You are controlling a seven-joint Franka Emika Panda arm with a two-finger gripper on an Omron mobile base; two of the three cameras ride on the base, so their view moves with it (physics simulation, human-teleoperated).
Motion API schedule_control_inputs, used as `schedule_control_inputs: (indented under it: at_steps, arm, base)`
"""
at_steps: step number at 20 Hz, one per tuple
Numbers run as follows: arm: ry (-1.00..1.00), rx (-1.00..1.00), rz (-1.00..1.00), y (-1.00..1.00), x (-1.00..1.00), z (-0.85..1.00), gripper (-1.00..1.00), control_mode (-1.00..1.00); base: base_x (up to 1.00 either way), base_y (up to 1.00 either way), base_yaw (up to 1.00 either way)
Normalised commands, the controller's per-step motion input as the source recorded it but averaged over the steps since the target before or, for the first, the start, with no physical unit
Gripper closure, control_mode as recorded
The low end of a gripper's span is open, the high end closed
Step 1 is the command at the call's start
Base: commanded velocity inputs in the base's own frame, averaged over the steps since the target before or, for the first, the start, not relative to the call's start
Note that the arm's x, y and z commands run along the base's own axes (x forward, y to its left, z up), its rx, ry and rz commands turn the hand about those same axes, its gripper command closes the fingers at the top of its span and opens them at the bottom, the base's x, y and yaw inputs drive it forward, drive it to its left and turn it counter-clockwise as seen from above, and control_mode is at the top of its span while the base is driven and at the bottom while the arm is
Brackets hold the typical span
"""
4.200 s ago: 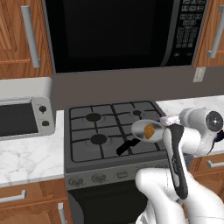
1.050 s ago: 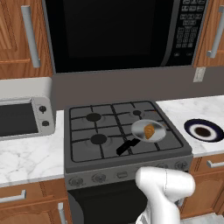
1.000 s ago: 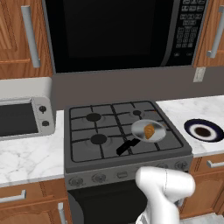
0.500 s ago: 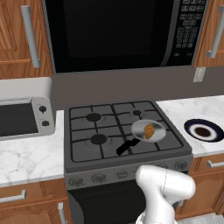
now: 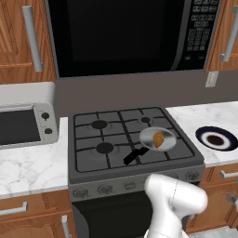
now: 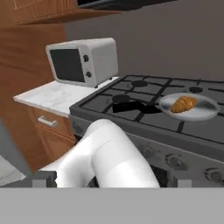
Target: Pick the croissant and place it on the pan. Then turn on the stove to warm the croissant.
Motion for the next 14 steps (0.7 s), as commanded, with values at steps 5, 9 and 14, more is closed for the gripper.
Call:
schedule_control_inputs:
  at_steps: [5, 9, 14]
  arm:
    - [-0.19, 0.00, -0.58, 0.22, 0.93, -0.62, -1.00, -1.00]
    - [-0.23, 0.00, -0.57, 0.28, 0.59, -0.80, -1.00, -1.00]
    - [-0.17, 0.00, -0.36, 0.22, 0.06, -0.54, -1.00, -1.00]
  base:
    - [0.00, 0.00, 0.00]
    - [0.00, 0.00, 0.00]
    - [0.00, 0.00, 0.00]
